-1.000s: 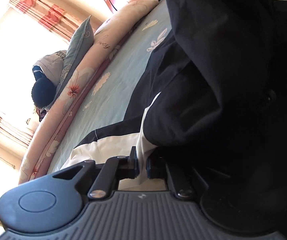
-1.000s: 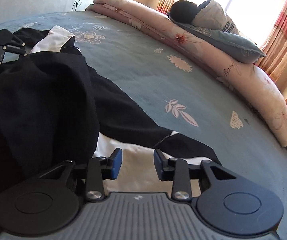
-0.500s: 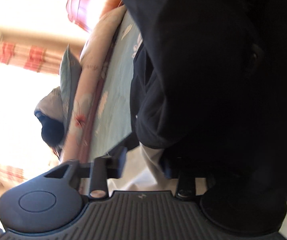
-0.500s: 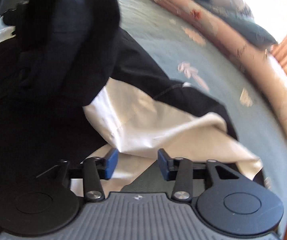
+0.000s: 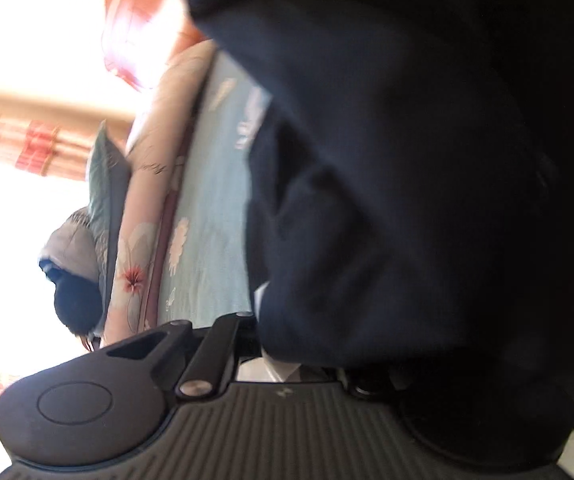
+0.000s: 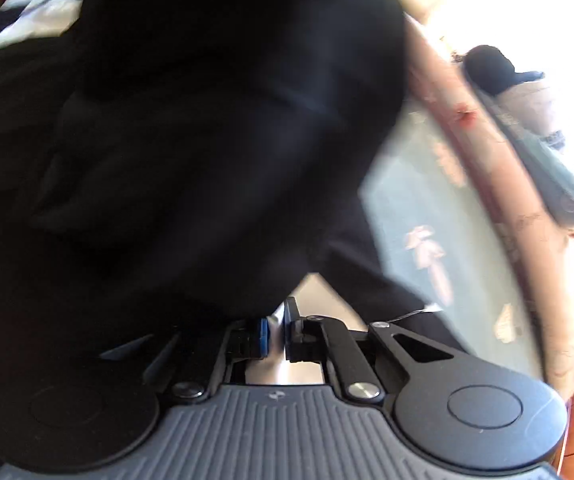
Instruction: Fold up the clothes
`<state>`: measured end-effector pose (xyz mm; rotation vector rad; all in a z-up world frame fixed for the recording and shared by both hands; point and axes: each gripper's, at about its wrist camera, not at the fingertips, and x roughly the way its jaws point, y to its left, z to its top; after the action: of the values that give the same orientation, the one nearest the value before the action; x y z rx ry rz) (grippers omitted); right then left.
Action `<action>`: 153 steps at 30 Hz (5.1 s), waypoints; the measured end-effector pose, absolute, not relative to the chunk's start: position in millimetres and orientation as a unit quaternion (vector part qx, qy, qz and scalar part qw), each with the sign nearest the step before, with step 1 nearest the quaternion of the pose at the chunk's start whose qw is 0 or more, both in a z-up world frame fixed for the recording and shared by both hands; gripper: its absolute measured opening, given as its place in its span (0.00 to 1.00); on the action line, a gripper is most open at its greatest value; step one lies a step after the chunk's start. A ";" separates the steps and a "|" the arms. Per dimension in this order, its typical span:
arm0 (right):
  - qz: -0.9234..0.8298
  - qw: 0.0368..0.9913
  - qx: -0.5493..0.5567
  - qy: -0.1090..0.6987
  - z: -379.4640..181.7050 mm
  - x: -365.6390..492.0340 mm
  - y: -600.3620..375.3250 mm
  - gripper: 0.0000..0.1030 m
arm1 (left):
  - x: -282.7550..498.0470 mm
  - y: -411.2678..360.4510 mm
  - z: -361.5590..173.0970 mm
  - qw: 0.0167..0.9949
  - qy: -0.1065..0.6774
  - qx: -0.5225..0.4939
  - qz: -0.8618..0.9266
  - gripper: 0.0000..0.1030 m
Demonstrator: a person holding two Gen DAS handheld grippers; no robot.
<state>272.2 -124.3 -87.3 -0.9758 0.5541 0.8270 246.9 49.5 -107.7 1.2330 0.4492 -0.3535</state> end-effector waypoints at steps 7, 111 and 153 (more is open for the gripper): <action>0.304 0.843 -0.384 0.224 -22.4 359.4 -123.3 0.06 | 334.1 67.1 -38.4 0.879 0.250 0.391 -0.104 0.05; 0.260 0.764 0.377 0.455 -149.1 170.2 -364.8 0.07 | 154.1 15.5 -66.5 0.900 0.335 0.248 -0.126 0.73; 0.333 0.839 -0.267 0.338 -107.8 92.0 -135.9 0.54 | 109.7 -75.7 -119.0 0.787 0.212 0.527 -0.241 0.83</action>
<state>92.0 -135.9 -107.8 -0.5649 0.7150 0.7036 109.7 -75.7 -119.0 1.1365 0.4567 -0.5198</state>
